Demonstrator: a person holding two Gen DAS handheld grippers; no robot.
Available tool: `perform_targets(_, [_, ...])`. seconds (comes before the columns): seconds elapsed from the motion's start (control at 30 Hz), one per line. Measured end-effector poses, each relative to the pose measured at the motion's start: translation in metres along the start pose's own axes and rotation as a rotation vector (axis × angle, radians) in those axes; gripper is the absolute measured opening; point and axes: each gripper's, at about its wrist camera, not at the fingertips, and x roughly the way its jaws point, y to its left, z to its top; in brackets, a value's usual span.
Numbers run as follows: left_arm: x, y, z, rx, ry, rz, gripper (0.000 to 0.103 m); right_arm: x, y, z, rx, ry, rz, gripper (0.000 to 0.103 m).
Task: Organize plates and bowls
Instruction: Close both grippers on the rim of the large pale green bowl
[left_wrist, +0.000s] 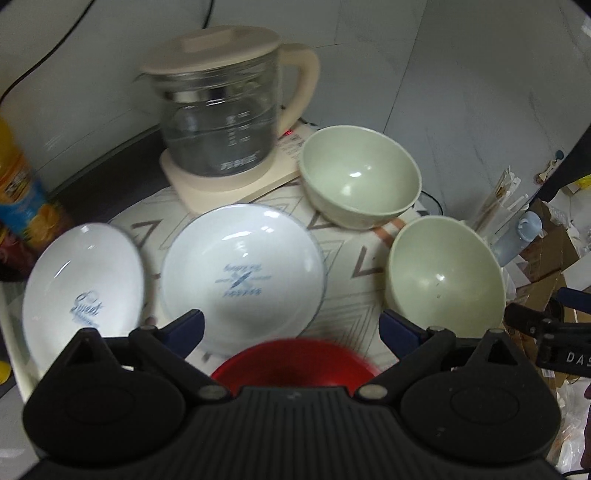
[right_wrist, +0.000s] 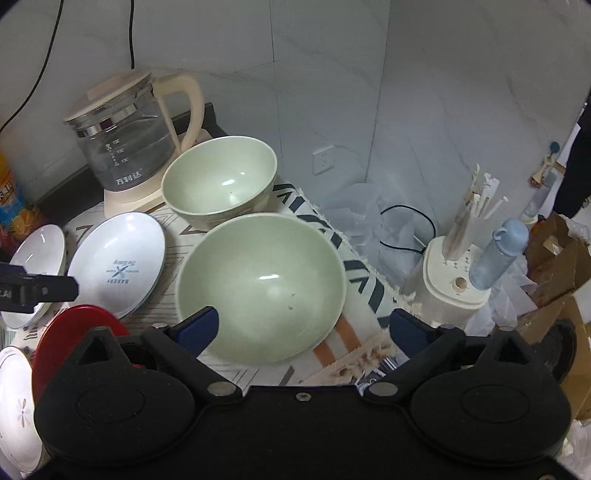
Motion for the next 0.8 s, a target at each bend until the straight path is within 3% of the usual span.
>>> perform_targets(0.17, [0.02, -0.023, 0.015, -0.012, 0.027, -0.013, 0.1, 0.015, -0.019, 0.01, 0.002, 0.019, 0.032, 0.096])
perform_targets(0.33, [0.031, -0.038, 0.02, -0.05, 0.009, -0.064, 0.1, 0.033, -0.035, 0.016, 0.011, 0.044, 0.053, 0.083])
perform_targets(0.53, [0.055, -0.055, 0.021, -0.062, 0.041, -0.086, 0.088, 0.057, -0.046, 0.018, 0.03, 0.089, 0.088, 0.071])
perform_targets(0.7, [0.081, -0.057, 0.019, -0.121, 0.119, -0.12, 0.054, 0.072, -0.051, 0.017, 0.033, 0.122, 0.119, 0.061])
perform_targets(0.8, [0.092, -0.06, 0.017, -0.129, 0.135, -0.129, 0.045, 0.082, -0.054, 0.015, 0.037, 0.144, 0.137, 0.054])
